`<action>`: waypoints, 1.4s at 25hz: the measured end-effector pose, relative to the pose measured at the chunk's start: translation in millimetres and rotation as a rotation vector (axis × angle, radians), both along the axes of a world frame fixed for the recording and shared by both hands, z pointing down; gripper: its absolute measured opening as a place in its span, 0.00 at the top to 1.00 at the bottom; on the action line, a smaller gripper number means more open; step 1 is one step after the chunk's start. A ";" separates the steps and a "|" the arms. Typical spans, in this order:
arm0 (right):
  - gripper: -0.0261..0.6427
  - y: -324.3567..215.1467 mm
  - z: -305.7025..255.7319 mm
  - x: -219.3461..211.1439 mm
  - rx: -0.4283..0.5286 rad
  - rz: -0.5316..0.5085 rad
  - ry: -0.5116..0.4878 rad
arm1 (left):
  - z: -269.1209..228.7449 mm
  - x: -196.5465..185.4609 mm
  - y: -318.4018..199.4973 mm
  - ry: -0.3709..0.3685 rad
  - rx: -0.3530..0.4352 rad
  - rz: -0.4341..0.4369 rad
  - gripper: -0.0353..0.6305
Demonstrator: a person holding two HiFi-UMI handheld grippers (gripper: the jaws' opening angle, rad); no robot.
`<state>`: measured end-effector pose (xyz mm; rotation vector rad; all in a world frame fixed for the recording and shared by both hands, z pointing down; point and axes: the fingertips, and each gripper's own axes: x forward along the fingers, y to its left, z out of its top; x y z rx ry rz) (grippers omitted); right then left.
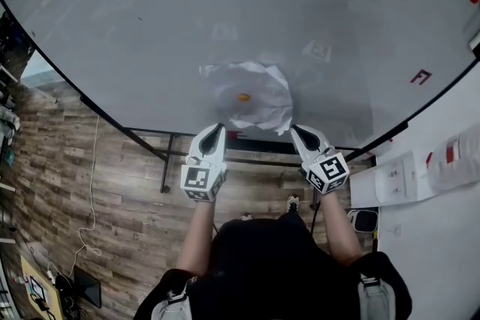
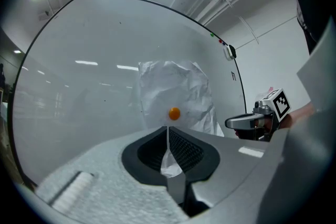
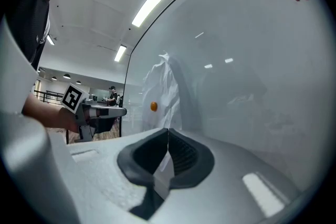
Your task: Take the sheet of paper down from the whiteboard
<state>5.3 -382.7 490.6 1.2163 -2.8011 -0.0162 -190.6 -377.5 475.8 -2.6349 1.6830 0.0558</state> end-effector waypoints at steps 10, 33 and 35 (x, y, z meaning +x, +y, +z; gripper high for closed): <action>0.89 -19.5 -31.0 -6.9 0.049 -0.098 0.014 | -21.7 18.4 -19.0 -0.011 0.044 -0.031 0.91; 0.89 -32.1 -29.0 -13.8 0.070 -0.295 0.035 | -16.8 50.0 -47.6 -0.038 0.032 -0.133 0.91; 0.93 -33.5 -28.5 -12.5 0.055 -0.311 0.021 | -12.8 48.5 -48.1 -0.037 0.031 -0.150 0.91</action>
